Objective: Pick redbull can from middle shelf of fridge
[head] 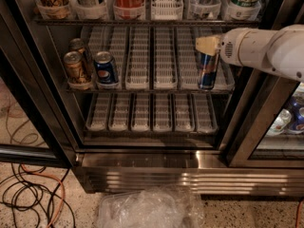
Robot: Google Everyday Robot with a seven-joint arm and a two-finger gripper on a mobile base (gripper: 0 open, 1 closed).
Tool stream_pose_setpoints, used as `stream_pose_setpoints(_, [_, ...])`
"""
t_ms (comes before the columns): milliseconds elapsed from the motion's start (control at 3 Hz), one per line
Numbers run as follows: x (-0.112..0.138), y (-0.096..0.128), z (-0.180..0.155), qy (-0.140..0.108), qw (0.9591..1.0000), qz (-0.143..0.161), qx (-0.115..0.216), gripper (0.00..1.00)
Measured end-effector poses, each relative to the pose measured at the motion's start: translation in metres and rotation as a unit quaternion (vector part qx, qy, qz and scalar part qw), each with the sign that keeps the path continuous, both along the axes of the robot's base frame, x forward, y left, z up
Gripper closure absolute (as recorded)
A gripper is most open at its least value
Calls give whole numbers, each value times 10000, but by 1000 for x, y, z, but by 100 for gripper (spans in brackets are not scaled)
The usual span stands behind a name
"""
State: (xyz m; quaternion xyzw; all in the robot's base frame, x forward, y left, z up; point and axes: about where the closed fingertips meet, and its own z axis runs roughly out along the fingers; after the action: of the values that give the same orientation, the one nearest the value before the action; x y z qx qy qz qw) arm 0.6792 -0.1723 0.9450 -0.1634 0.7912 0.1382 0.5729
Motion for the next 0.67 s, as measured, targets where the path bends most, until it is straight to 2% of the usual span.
stream_pose_setpoints(333, [-13, 27, 8, 75, 9992, 336, 196, 100])
stream_pose_setpoints(667, [-12, 29, 8, 69, 9992, 339, 197, 100])
